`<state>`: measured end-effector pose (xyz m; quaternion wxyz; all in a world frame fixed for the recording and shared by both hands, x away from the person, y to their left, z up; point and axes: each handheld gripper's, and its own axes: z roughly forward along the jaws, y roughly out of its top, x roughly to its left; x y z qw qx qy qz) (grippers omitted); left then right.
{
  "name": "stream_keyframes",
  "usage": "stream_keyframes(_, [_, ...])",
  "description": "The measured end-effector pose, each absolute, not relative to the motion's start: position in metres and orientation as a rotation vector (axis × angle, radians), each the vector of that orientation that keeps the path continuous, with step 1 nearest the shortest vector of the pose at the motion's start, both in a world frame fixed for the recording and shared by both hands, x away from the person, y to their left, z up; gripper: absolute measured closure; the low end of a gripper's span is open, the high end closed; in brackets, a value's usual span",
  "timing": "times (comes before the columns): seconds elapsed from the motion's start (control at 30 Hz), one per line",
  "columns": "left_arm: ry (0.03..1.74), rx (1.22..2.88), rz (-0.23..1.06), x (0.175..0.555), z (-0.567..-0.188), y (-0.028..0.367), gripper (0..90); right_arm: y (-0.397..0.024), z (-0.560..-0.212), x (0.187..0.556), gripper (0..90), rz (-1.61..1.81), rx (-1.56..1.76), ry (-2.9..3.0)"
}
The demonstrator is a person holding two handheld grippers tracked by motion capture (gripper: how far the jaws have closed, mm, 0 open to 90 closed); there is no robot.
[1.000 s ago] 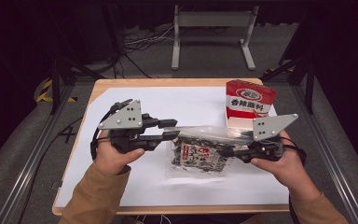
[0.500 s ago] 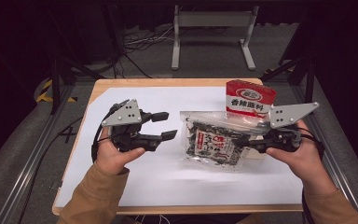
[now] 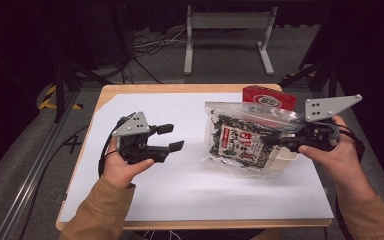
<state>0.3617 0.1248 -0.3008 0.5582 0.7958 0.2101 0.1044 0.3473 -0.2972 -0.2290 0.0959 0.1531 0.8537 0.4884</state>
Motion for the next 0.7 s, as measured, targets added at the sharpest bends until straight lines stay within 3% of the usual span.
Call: stream_keyframes(0.7, [0.628, 1.893, 0.284, 0.376, -0.326, 0.149, 35.2, -0.309, -0.194, 0.371, 75.6, 1.424, 0.491, 2.460])
